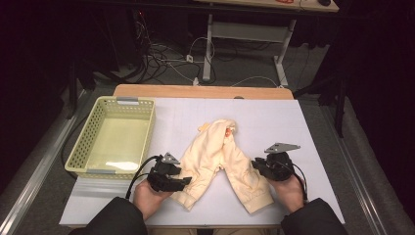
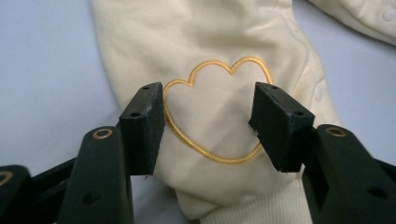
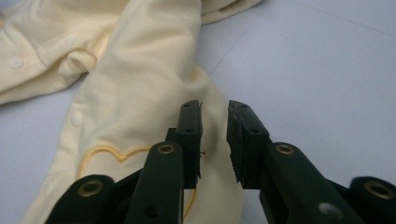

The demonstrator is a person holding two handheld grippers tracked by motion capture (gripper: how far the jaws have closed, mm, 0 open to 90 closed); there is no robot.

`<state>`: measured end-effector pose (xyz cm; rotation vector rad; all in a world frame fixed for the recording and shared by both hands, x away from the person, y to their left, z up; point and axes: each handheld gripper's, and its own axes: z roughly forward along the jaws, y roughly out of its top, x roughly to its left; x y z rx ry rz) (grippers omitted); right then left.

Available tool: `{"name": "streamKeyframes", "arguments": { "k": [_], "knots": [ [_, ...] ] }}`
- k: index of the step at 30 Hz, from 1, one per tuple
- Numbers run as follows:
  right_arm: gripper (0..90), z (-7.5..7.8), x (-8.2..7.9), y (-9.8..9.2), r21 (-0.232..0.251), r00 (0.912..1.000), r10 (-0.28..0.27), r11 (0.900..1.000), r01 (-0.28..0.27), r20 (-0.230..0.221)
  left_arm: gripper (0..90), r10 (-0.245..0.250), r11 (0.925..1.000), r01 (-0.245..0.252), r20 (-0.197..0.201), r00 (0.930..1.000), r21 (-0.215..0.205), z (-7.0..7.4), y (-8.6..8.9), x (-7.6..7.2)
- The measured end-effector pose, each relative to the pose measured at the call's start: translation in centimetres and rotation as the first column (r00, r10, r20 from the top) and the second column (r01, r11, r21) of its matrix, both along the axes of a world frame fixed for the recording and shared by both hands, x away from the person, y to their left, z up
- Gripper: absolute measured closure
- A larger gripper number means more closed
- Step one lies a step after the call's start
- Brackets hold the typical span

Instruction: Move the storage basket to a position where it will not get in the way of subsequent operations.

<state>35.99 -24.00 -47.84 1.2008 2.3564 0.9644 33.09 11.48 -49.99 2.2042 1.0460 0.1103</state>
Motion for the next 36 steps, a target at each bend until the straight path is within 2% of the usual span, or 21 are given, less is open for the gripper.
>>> {"name": "streamKeyframes", "arguments": {
  "k": [2,5,10,13,16,19,21,23,28,32,36],
  "knots": [
    [72.6,-0.1,0.0,0.0,0.018,1.0,0.006,1.0,-0.005,-0.005,41.6,-0.009,0.9999,0.009,0.015,0.9998,-0.006,0.5,-0.2,0.0],
    [71.2,-0.3,-0.1,0.2,0.014,0.9998,0.018,1.0,-0.018,-0.011,41.2,-0.014,0.9999,0.014,0.038,0.9992,-0.008,1.4,-0.8,0.1],
    [69.2,-0.4,-0.2,0.5,0.016,0.9993,0.035,0.999,-0.035,-0.012,41.1,-0.019,0.9997,0.02,0.059,0.9981,-0.011,2.5,-1.8,1.3],
    [67.7,-0.5,-0.1,0.5,0.018,0.9993,0.034,0.999,-0.034,-0.012,41.2,-0.031,0.9994,0.032,0.046,0.9985,-0.015,2.9,-2.6,2.1],
    [66.5,-0.5,-0.1,0.4,0.025,0.9995,0.03,0.999,-0.03,-0.01,41.6,-0.035,0.9994,0.035,0.037,0.9987,-0.003,3.2,-3.3,3.0],
    [65.9,-0.5,-0.1,0.3,0.025,0.9995,0.032,0.999,-0.032,-0.009,41.1,-0.032,0.9992,0.031,0.07,0.997,0.025,3.3,-3.9,3.5],
    [65.7,-0.5,-0.1,0.3,0.025,0.9994,0.032,0.999,-0.032,-0.011,41.0,-0.035,0.9992,0.033,0.064,0.9973,0.024,3.4,-4.2,4.0],
    [65.4,-0.5,-0.1,0.3,0.026,0.9994,0.033,0.999,-0.033,-0.012,40.9,-0.038,0.9991,0.037,0.074,0.9965,0.023,3.5,-4.6,4.3],
    [63.7,-0.6,0.0,0.3,0.024,0.9993,0.036,0.999,-0.035,-0.012,38.8,-0.037,0.9991,0.036,0.06,0.9975,0.024,3.8,-5.2,5.5],
    [63.4,-0.6,0.0,0.2,0.03,0.9993,0.034,0.999,-0.034,-0.018,37.9,-0.036,0.9994,0.036,0.039,0.9986,0.003,3.9,-5.5,6.6],
    [63.0,-0.6,0.1,0.2,0.03,0.9991,0.036,0.999,-0.035,-0.021,36.5,-0.021,0.9994,0.019,0.036,0.9991,0.03,4.0,-5.9,7.7]
  ]
}}
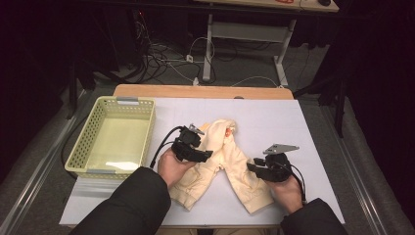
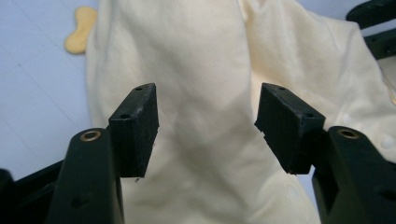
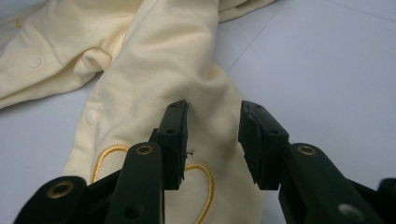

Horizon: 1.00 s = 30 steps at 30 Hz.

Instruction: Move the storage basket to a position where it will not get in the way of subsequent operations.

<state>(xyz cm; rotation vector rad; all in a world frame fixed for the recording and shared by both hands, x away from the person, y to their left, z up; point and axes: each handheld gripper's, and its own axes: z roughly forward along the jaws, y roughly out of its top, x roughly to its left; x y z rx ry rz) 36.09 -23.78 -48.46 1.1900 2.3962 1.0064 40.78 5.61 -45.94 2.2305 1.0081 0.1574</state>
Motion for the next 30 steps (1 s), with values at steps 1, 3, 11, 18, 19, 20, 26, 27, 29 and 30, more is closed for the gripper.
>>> {"name": "streamKeyframes", "arguments": {
  "k": [1,3,11,18,19,20,26,27,29,30],
  "knots": [
    [62.9,0.0,0.0,0.0,-0.001,1.0,0.0,1.0,0.0,0.0,36.3,0.0,1.0,0.0,-0.002,1.0,0.006,0.1,-0.1,0.3],
    [62.9,0.0,0.0,0.0,-0.001,1.0,0.001,1.0,-0.001,0.0,36.3,0.006,1.0,-0.006,0.001,1.0,0.003,0.2,-0.2,0.8],
    [61.1,-0.1,0.1,0.0,-0.005,1.0,0.003,1.0,-0.003,-0.007,36.5,0.036,0.9991,-0.036,-0.007,0.9993,-0.024,0.8,-0.6,2.7],
    [58.9,-0.2,0.2,-0.2,-0.002,0.9998,-0.011,1.0,0.011,-0.014,37.0,0.055,0.9984,-0.056,-0.015,0.9983,-0.008,1.0,-1.2,4.7],
    [58.8,-0.2,0.2,-0.2,-0.001,0.9998,-0.012,1.0,0.012,-0.013,36.9,0.059,0.9983,-0.059,-0.015,0.9982,-0.006,0.9,-1.3,5.0],
    [58.6,-0.2,0.2,-0.2,-0.002,0.9998,-0.012,1.0,0.012,-0.013,36.9,0.061,0.9981,-0.061,-0.019,0.998,-0.005,0.9,-1.3,5.3],
    [57.6,-0.3,0.2,-0.3,-0.005,0.9997,-0.018,1.0,0.017,-0.016,36.7,0.067,0.9971,-0.065,-0.053,0.9963,0.038,0.0,-2.2,6.6],
    [57.6,-0.3,0.2,-0.3,-0.005,0.9997,-0.017,1.0,0.017,-0.016,36.7,0.069,0.9968,-0.066,-0.057,0.996,0.044,-0.2,-2.5,6.8],
    [57.6,-0.3,0.2,-0.3,-0.005,0.9997,-0.016,1.0,0.016,-0.017,36.7,0.071,0.9963,-0.067,-0.068,0.9952,0.053,-0.6,-2.8,7.1],
    [57.6,-0.3,0.2,-0.3,-0.004,0.9997,-0.016,1.0,0.016,-0.018,36.7,0.07,0.9962,-0.066,-0.074,0.9948,0.058,-0.8,-2.8,7.2]
  ]
}}
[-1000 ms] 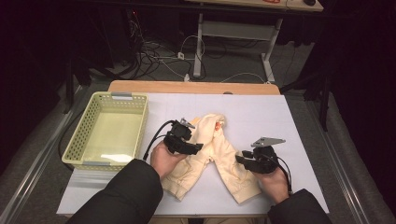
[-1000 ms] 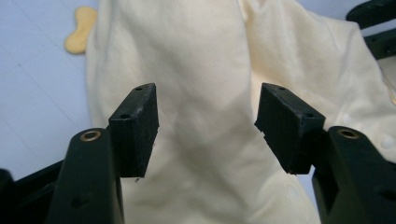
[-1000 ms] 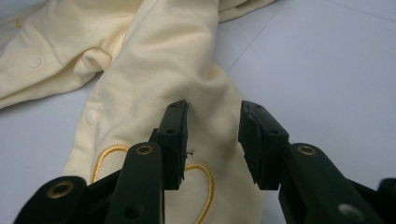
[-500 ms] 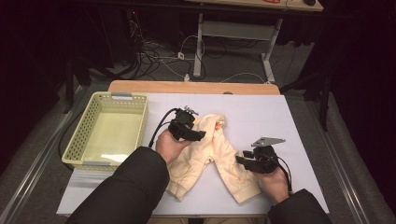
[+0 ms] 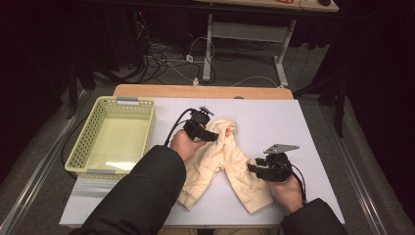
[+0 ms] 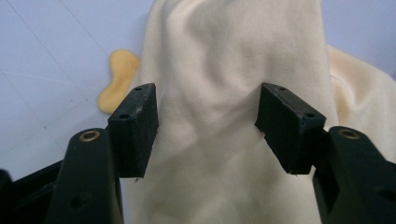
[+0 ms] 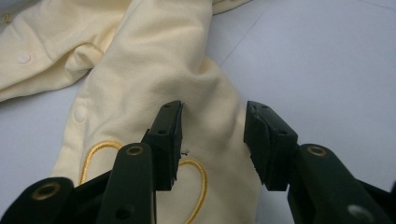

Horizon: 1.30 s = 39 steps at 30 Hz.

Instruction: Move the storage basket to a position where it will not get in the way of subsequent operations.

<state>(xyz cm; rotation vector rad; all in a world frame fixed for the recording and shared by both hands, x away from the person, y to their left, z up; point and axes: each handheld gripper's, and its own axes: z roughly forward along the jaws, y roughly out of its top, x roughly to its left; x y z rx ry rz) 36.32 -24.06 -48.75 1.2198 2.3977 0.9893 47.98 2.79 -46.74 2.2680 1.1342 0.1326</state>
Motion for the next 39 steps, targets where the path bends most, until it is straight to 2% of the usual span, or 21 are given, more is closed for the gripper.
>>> {"name": "streamKeyframes", "arguments": {
  "k": [8,13,16,18,22,32,39],
  "knots": [
    [57.6,-0.1,0.0,0.2,-0.007,0.9999,0.008,1.0,-0.008,-0.007,37.5,0.007,0.9999,-0.007,-0.055,0.9985,-0.008,-1.0,0.0,0.6],
    [57.6,-0.2,0.0,0.2,-0.009,0.9999,0.009,1.0,-0.01,-0.011,53.8,-0.026,0.9995,0.024,-0.086,0.9959,-0.023,-1.0,-0.4,0.5],
    [57.6,-0.2,0.0,0.3,-0.012,0.9998,0.013,1.0,-0.014,-0.012,66.1,-0.041,0.9992,0.04,-0.099,0.9943,-0.005,-0.8,-0.7,0.4],
    [57.7,-0.2,0.0,0.3,-0.013,0.9998,0.016,1.0,-0.016,-0.011,72.6,-0.041,0.9987,0.044,-0.089,0.9952,0.026,-0.5,-0.9,0.3],
    [57.8,-0.3,0.0,0.3,-0.012,0.9997,0.018,1.0,-0.019,-0.017,77.5,-0.049,0.9976,0.052,-0.075,0.996,0.045,0.2,-0.9,-0.1],
    [57.9,-0.4,0.0,0.5,-0.018,0.9996,0.021,1.0,-0.022,-0.018,79.8,-0.053,0.9981,0.053,-0.017,0.9985,0.031,3.0,0.7,-1.4],
    [57.9,-0.5,0.0,0.6,-0.023,0.9996,0.023,0.999,-0.023,-0.019,80.2,-0.053,0.997,0.052,0.019,0.9984,0.057,4.4,2.0,-2.3]
  ]
}}
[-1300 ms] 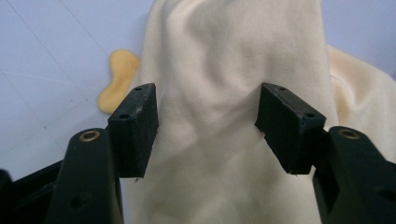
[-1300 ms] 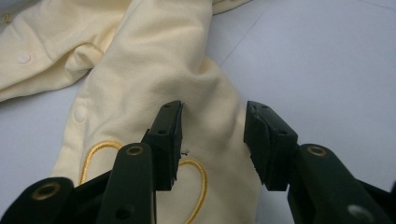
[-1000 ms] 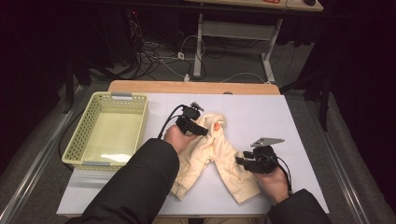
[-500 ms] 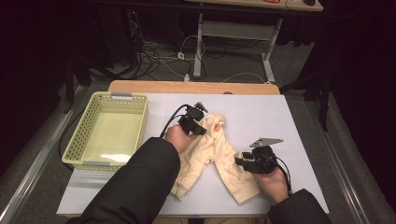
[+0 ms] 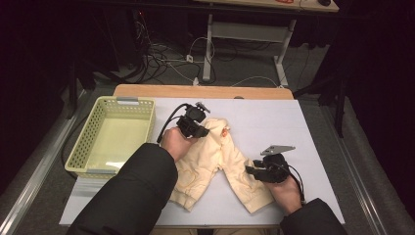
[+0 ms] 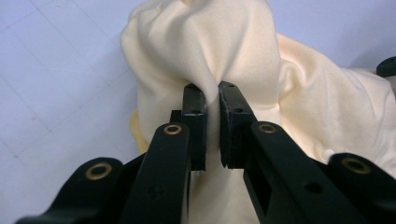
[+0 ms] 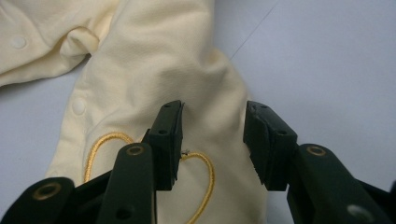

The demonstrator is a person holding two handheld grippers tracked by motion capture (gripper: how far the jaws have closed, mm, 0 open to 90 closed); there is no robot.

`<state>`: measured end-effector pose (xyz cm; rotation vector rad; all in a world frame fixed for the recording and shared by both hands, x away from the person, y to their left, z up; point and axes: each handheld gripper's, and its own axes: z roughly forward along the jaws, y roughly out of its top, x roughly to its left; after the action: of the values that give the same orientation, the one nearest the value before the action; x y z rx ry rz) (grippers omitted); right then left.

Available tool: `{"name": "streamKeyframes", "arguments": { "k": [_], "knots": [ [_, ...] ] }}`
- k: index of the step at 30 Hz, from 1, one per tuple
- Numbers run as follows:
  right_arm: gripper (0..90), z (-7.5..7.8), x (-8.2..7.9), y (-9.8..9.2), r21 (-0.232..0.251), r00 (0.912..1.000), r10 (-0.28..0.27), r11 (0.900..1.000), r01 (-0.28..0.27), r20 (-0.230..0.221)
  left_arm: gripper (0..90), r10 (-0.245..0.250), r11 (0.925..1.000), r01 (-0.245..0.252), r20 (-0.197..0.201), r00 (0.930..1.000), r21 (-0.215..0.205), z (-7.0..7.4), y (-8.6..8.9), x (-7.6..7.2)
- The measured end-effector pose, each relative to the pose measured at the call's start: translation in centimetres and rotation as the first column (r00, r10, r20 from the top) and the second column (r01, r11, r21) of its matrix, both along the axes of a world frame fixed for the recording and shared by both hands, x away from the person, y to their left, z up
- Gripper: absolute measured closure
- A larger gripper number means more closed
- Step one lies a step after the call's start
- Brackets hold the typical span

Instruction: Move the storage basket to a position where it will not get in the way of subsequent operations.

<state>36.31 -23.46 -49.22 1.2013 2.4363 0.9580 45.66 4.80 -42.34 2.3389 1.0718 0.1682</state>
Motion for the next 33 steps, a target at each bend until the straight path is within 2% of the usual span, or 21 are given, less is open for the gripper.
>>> {"name": "streamKeyframes", "arguments": {
  "k": [5,10,13,17,21,25,27,33],
  "knots": [
    [57.9,0.0,0.0,0.0,0.0,1.0,0.001,1.0,-0.001,-0.001,80.2,0.029,0.9987,-0.03,0.01,0.9995,0.042,0.0,0.8,-0.2],
    [57.9,0.0,0.0,0.0,-0.002,1.0,0.005,1.0,-0.005,-0.001,80.1,0.063,0.9969,-0.063,-0.001,0.998,0.047,-0.4,2.0,-0.1],
    [58.1,-0.1,0.0,0.1,-0.002,0.9999,0.002,1.0,-0.002,-0.01,80.1,0.08,0.9954,-0.079,-0.015,0.9967,0.054,-0.6,2.8,0.0],
    [58.7,-0.2,0.0,0.2,-0.008,0.9999,0.007,1.0,-0.007,-0.014,79.7,0.078,0.9943,-0.074,-0.045,0.996,0.077,-1.6,3.1,-0.1],
    [58.8,-0.2,0.0,0.3,-0.011,0.9998,0.012,1.0,-0.012,-0.017,76.7,0.075,0.9967,-0.073,-0.056,0.9956,0.037,-2.1,3.2,0.2],
    [58.6,-0.2,0.0,0.3,-0.01,0.9998,0.014,1.0,-0.015,-0.017,64.1,0.079,0.9968,-0.079,-0.045,0.9959,0.011,-2.2,3.0,0.5],
    [58.7,-0.2,0.0,0.3,-0.011,0.9997,0.012,1.0,-0.012,-0.022,57.4,0.087,0.9961,-0.088,-0.039,0.9954,-0.013,-2.0,2.9,0.8],
    [58.6,-0.2,0.0,0.3,-0.008,0.9996,0.013,1.0,-0.013,-0.023,49.0,0.084,0.9954,-0.085,-0.008,0.9964,-0.046,-1.0,2.1,1.9]
  ]
}}
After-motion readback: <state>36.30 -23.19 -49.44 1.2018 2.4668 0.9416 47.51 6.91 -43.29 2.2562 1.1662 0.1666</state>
